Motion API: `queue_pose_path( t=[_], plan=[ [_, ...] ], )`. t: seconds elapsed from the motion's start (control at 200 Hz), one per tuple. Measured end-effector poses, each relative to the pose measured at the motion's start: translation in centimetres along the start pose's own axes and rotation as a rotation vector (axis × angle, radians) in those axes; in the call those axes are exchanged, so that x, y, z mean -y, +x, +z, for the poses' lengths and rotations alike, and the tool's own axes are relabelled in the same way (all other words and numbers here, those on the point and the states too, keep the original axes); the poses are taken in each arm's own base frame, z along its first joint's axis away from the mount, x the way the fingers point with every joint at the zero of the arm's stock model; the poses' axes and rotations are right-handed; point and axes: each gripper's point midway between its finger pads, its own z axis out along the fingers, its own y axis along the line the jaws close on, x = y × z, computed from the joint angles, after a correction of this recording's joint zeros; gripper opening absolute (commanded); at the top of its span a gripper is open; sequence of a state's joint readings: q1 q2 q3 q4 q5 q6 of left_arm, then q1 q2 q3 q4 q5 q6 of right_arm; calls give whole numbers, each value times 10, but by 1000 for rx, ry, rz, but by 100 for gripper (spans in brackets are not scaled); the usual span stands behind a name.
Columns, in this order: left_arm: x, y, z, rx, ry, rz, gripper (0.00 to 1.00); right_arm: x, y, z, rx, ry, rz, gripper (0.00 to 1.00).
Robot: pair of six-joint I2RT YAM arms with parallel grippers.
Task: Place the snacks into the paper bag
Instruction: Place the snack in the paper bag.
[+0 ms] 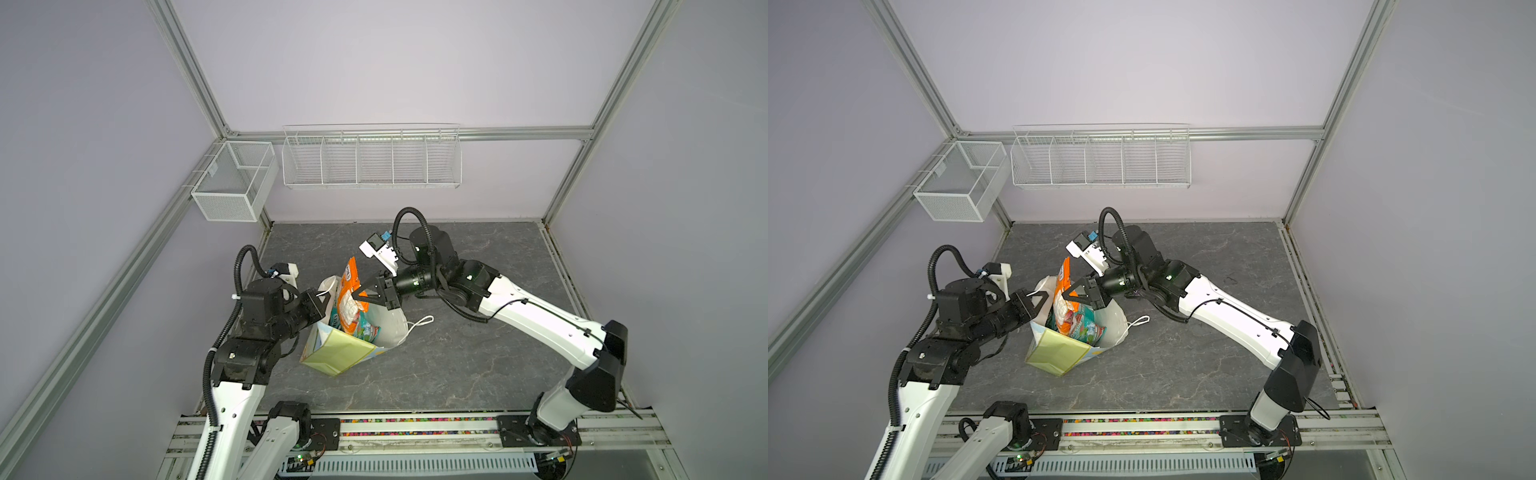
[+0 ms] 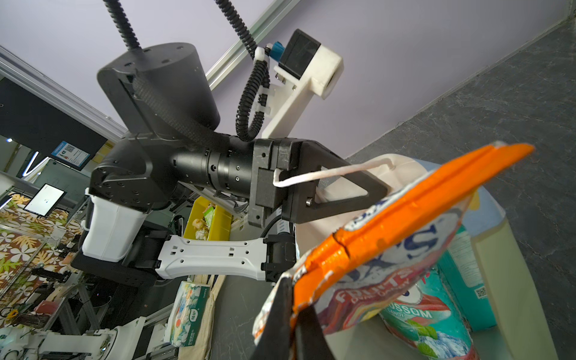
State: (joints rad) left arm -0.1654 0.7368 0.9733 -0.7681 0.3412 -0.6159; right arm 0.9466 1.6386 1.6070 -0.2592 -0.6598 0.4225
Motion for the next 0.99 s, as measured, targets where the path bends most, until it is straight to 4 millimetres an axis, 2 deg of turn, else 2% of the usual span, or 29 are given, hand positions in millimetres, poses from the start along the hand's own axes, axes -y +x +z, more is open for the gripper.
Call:
queue_pose_path(
  t=[0.21, 0.415, 0.595, 0.8, 0.995],
  plan=[
    [-1, 0, 0, 0, -3, -2, 0, 19, 17, 9, -3, 19, 65, 7],
    [-2, 0, 0, 2, -9, -3, 0, 27, 18, 11, 53, 39, 107, 7],
    [-1, 0, 0, 3, -7, -3, 0, 21, 11, 13, 105, 48, 123, 7],
    [-1, -1, 0, 4, -7, -6, 0, 15, 14, 13, 150, 70, 149, 7],
    [-1, -1, 0, 4, -6, -10, 0, -5, 20, 19, 174, 73, 134, 7]
  ],
)
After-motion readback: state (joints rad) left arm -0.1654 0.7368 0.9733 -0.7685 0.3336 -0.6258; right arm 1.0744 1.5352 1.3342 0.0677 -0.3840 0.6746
